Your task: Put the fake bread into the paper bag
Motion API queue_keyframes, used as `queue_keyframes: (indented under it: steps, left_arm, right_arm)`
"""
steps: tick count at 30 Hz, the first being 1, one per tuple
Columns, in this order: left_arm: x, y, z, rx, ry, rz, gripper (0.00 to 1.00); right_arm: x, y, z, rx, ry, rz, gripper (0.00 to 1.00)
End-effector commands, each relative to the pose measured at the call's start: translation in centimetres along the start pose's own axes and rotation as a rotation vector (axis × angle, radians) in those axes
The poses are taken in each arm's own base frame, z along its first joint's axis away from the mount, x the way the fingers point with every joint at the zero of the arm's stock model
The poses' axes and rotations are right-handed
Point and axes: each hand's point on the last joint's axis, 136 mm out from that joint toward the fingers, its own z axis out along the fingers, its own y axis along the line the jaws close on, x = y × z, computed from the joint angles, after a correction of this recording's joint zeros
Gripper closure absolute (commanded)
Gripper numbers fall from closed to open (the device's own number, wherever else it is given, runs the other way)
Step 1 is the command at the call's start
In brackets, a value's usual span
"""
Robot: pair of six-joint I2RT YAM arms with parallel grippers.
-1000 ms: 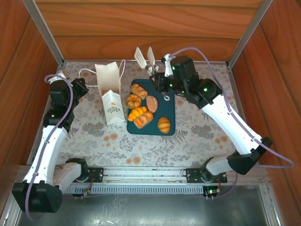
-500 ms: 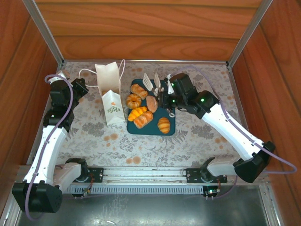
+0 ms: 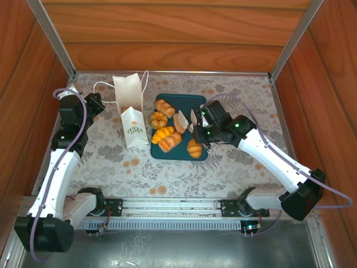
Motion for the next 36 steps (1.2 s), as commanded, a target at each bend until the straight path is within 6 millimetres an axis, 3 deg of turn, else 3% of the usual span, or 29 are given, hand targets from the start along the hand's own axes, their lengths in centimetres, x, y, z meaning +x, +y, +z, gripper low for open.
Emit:
queue_keyframes:
  steps: [1,22,28,36]
  left_arm:
    - [-1.0,-0.5,-0.6,0.010,-0.025,0.016,1.00]
    - [-1.1,-0.6,-0.6,0.014,-0.027,0.011,1.00]
    - [-1.2,-0.7,-0.7,0.018,-0.031,0.013,1.00]
    - [-1.2,-0.7,-0.7,0.018,-0.029,0.009,1.00]
  right_arm:
    - [0.7,-0.3,0.1,-0.001,0.027,0.023,0.56]
    - [3.7,-1.2,0.2,0.027,0.148,0.012,0.56]
    - [5.5,-2.3,0.4,0.069,0.220,0.006,0.56]
    - [7.3,-3.0,0.9,0.083,0.271,0.006,0.49]
